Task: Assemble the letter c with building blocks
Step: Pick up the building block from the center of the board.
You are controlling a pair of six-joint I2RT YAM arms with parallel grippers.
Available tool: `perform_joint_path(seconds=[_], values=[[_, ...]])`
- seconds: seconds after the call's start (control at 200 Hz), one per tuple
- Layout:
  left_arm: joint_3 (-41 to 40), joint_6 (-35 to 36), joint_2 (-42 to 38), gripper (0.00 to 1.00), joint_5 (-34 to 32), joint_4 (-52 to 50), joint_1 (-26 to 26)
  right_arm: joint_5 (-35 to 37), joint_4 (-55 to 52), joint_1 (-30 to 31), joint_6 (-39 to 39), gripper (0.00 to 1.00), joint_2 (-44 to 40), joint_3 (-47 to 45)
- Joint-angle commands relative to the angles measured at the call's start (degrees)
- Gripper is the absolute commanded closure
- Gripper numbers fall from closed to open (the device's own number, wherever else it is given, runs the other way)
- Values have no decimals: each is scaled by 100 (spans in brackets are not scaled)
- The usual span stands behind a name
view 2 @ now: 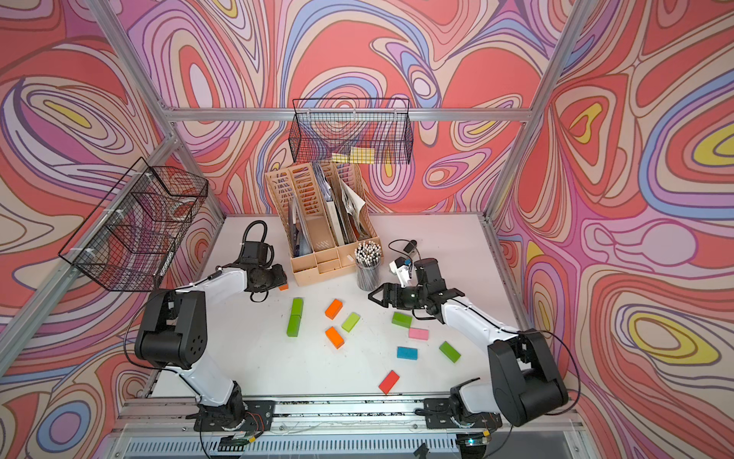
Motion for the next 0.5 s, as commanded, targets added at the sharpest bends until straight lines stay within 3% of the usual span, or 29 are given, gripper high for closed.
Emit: perform_joint_path(seconds=[0.0, 0.496], values=[[311, 121, 201, 50, -255, -416, -73, 32, -43, 10, -81, 12, 93, 99], [966, 63, 872, 60, -420, -1083, -155, 40, -39, 16, -87, 12, -15, 53]])
